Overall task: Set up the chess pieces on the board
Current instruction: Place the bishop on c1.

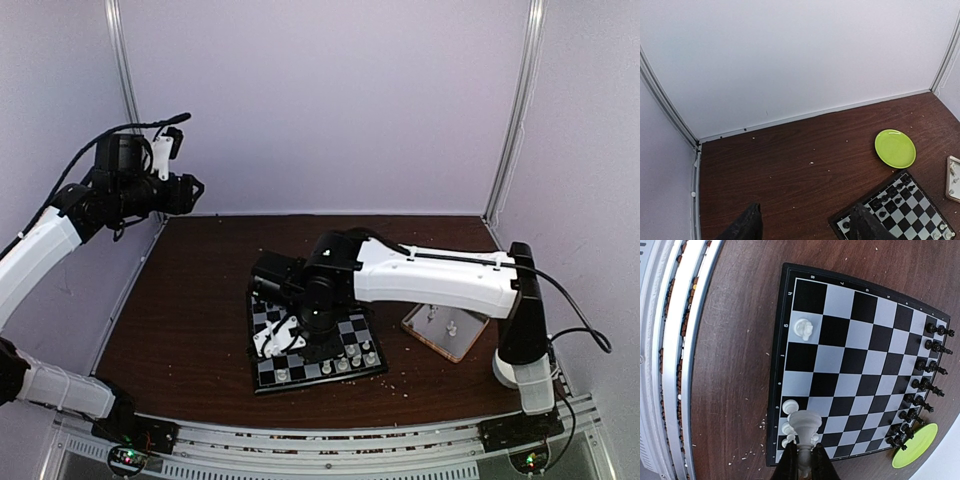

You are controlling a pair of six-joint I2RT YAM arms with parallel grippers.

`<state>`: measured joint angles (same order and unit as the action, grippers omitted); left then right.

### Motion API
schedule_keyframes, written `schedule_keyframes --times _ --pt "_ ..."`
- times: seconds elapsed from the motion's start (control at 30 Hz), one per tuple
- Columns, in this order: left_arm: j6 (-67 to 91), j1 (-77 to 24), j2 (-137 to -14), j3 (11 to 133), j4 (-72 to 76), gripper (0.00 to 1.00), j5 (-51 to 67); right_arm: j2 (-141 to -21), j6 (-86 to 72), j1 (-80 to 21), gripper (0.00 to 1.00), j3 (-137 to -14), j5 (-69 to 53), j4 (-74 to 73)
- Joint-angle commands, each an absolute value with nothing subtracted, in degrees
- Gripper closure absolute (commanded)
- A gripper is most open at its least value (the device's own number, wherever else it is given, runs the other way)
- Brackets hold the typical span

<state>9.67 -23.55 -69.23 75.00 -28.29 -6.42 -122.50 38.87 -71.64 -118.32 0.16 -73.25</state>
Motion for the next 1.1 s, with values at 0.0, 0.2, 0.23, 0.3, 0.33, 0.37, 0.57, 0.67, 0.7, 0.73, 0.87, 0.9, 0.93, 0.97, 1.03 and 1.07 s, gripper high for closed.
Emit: schedule_keyframes --times 0.0,0.2,0.23,0.3,0.33,0.37,0.57,0.67,0.7,0.73,0.87,0.9,0.93,0.97,1.03,1.07 --pt "9.2 -23.2 -67.9 74.8 -25.1 0.39 -6.6 -126.1 38.7 -72.3 0.92 -122.2 2.1 -75.4" --pt "9.3 -22.9 -67.3 74.7 -25.1 0.39 -6.5 -130.2 38.4 -72.5 0.92 -123.4 2.9 -75.4" --pt "9.3 -22.9 -67.3 74.7 -25.1 0.39 -6.5 -130.6 38.5 -72.5 0.91 -123.5 3.0 -75.4" --pt "9.3 -22.8 -67.3 74.7 -25.1 0.39 -6.5 -131.5 38.3 -72.6 0.91 -123.7 3.0 -75.4" --pt "9.2 -22.8 -67.2 74.7 -25.1 0.39 -6.5 -131.8 38.3 -72.6 0.91 -123.9 2.9 -75.4" --pt "9.2 -22.7 -67.2 74.7 -25.1 0.39 -6.5 -132.2 38.1 -72.6 0.91 -124.2 2.9 -75.3" --pt "9.0 -22.7 -67.2 74.7 -25.2 0.39 -6.5 -134.5 37.4 -72.6 0.90 -126.3 1.2 -75.4" --pt "9.0 -22.6 -67.2 74.8 -25.3 0.39 -6.3 -135.2 37.4 -72.6 0.89 -126.6 1.2 -75.3" --pt "9.0 -22.6 -67.2 74.8 -25.4 0.39 -6.1 -135.4 37.4 -72.7 0.88 -126.5 1.3 -75.3" --pt "9.0 -22.7 -67.2 74.8 -25.4 0.39 -6.0 -135.6 37.4 -72.7 0.88 -126.4 1.5 -75.2" --pt "9.0 -22.6 -67.3 74.8 -25.4 0.39 -5.7 -136.4 37.3 -72.7 0.87 -126.4 2.0 -75.2" --pt "9.0 -22.6 -67.3 74.9 -25.5 0.39 -5.6 -136.5 37.2 -72.7 0.87 -126.5 2.0 -75.1" --pt "9.0 -22.6 -67.3 74.9 -25.5 0.39 -5.5 -136.7 37.1 -72.7 0.87 -126.7 2.0 -75.1" --pt "9.0 -22.7 -67.3 74.9 -25.5 0.39 -5.3 -136.8 37.0 -72.6 0.87 -126.8 2.0 -75.0" --pt "9.0 -22.7 -67.3 74.9 -25.6 0.39 -5.3 -137.0 36.7 -72.7 0.87 -126.9 2.0 -74.8" --pt "8.9 -22.6 -67.3 75.0 -25.6 0.39 -5.3 -137.1 36.7 -72.7 0.87 -126.9 2.1 -74.7"
